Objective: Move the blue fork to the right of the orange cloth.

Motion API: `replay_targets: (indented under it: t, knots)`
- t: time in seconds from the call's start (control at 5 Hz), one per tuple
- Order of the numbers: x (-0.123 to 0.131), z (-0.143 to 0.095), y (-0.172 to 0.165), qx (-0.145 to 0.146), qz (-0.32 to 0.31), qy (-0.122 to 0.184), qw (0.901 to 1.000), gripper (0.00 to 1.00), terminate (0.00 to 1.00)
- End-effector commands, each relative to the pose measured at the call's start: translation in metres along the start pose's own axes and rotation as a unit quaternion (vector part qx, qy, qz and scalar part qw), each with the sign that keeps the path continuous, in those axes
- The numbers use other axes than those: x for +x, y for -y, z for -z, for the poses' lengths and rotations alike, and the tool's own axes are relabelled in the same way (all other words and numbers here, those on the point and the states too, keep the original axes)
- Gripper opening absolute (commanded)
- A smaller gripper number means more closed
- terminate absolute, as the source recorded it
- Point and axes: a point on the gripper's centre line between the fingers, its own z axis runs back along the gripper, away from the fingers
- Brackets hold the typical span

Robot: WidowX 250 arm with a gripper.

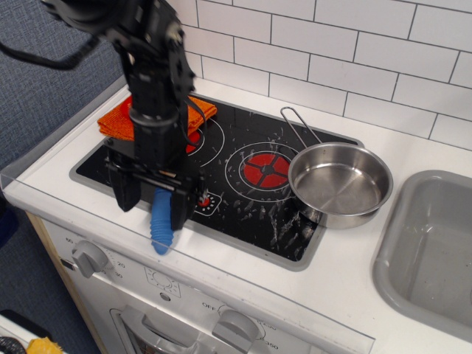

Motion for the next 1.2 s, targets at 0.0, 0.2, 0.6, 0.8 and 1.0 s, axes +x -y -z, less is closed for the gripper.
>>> replay_targets:
  t: [0.0,0.2,0.6,0.8,1.0]
  knots:
    - [0.016,0.001,0.007,0.026,-0.010,0.027,0.9992,1.00,0.00]
    - [0.015,0.001,0.008,0.026,-0.016,0.033,0.9990,0.00,0.00]
    - [0.014,-0.008,0.000,0.008,-0.032,0.049,0.9983,0.00,0.00]
    - [0.006,-0.036,-0.004,-0.002,-0.033,0.053,0.9980,0.00,0.00]
    - [0.001,-0.080,-0.003,0.012,-0.036,0.075,0.9965,0.00,0.00]
